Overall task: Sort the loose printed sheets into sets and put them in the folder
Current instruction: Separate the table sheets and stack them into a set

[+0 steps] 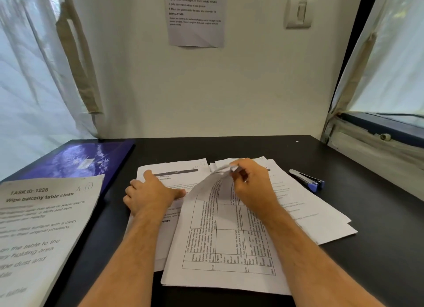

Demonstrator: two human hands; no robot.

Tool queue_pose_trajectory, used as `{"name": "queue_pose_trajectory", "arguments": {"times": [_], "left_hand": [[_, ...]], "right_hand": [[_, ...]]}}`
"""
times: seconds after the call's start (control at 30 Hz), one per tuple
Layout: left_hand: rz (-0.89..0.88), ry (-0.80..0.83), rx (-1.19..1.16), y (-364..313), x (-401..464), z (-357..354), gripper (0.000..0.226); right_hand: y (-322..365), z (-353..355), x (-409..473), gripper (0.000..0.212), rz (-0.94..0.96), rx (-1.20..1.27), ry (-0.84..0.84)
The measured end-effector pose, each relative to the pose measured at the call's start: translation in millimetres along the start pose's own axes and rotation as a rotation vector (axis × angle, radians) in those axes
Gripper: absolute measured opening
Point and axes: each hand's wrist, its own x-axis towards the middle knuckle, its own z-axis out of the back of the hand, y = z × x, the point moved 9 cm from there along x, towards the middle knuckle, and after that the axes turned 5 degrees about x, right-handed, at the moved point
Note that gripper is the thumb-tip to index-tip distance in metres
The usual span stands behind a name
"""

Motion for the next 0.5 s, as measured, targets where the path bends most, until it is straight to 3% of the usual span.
{"name": "queue_pose_trajectory", "arguments": {"times": [0.13, 0.23, 0.3, 0.4, 0.5], "left_hand": [[0.023, -0.091, -0.136, 5, 2, 10, 0.100], [-0.017, -0.194, -0.119, 5, 1, 18, 0.087], [-0.136, -0.255, -0.115, -9, -2, 24, 0.088], [-0.402, -0.083, -0.333, -46, -16, 11, 0.069], [-0.551, 0.166, -0.352, -74, -38, -9, 0.051]], "right_hand": [[-7, -20, 0, 0.016, -0.070, -0.022, 0.168], [-9, -22, 1, 0.015, -0.091, -0.011, 0.180], [-5, -18, 0, 0.011, -0.075, -0.001, 0.144], [2, -3, 0, 0.010, -0.035, 0.025, 0.024], [9, 19, 5, 0.011, -0.017, 0.080, -0.076]]}}
